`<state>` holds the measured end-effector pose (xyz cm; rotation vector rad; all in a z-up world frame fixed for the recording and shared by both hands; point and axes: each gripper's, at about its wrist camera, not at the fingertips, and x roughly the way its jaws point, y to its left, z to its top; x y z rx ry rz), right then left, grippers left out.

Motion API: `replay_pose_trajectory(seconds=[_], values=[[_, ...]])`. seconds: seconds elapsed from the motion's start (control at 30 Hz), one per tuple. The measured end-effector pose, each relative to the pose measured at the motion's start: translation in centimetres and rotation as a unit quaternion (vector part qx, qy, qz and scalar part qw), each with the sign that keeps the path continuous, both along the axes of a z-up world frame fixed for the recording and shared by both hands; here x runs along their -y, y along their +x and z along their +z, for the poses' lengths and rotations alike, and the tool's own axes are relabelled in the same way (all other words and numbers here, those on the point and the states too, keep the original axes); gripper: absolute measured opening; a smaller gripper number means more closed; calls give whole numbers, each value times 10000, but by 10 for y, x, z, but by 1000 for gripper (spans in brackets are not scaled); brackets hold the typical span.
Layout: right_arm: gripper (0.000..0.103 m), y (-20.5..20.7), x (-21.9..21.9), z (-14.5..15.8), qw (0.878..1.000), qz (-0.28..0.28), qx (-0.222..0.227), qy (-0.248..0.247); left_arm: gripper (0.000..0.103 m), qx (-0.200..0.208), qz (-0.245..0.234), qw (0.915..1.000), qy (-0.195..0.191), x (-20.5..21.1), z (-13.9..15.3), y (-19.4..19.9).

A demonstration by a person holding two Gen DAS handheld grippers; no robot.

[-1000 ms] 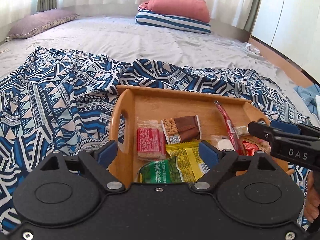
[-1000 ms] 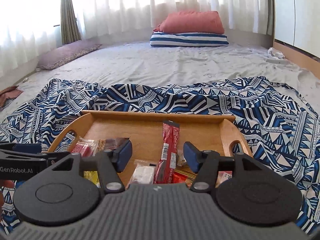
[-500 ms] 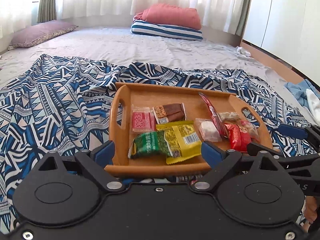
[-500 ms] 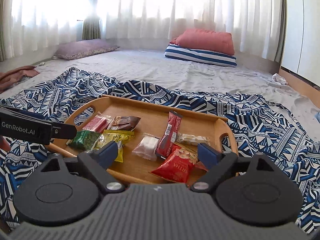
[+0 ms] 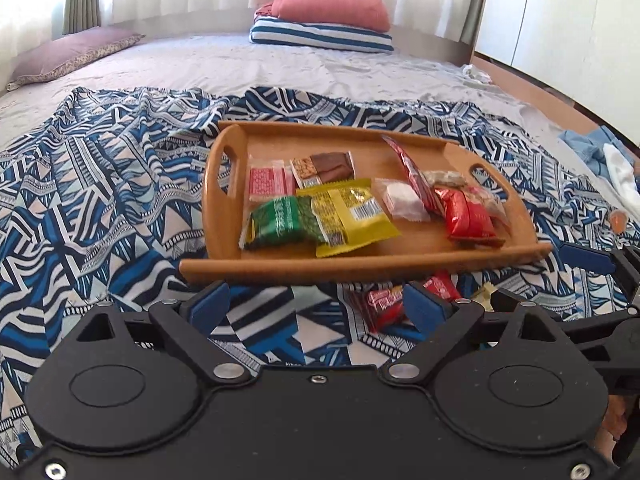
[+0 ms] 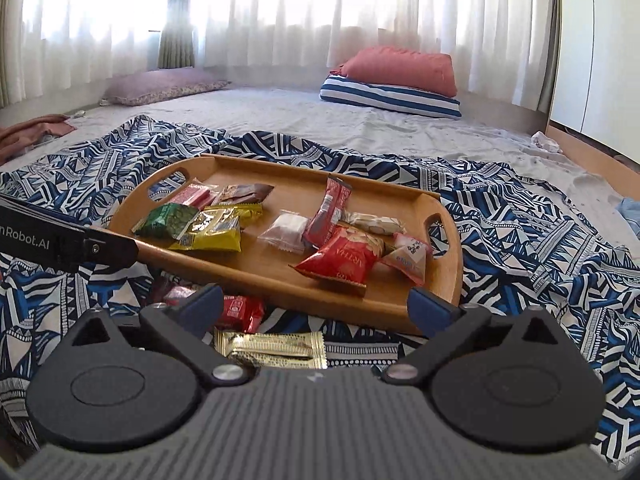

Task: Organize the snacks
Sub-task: 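Move both tools back to the snacks beside the tray, then grasp the red chocolate bar with the left tool while the right tool grasps the gold foil packet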

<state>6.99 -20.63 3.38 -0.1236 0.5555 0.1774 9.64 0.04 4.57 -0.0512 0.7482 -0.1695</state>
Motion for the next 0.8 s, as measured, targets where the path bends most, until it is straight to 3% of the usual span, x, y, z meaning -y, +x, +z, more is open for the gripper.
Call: replay_pose_trajectory(seconds=[0.17,0.47,0.8], values=[[103,-9,-8,-15,9994,106,-27,-321,93,-198,-22,9998,-76,8,-12,4],[103,-9,-27,-38,9986,270,-140,-443,95,-529,-182,9983,-171,37,-19,23],[103,-5,-23,-44,9996,196,-209,-51,100,-819,-352,9957,-266,65,-23,45]])
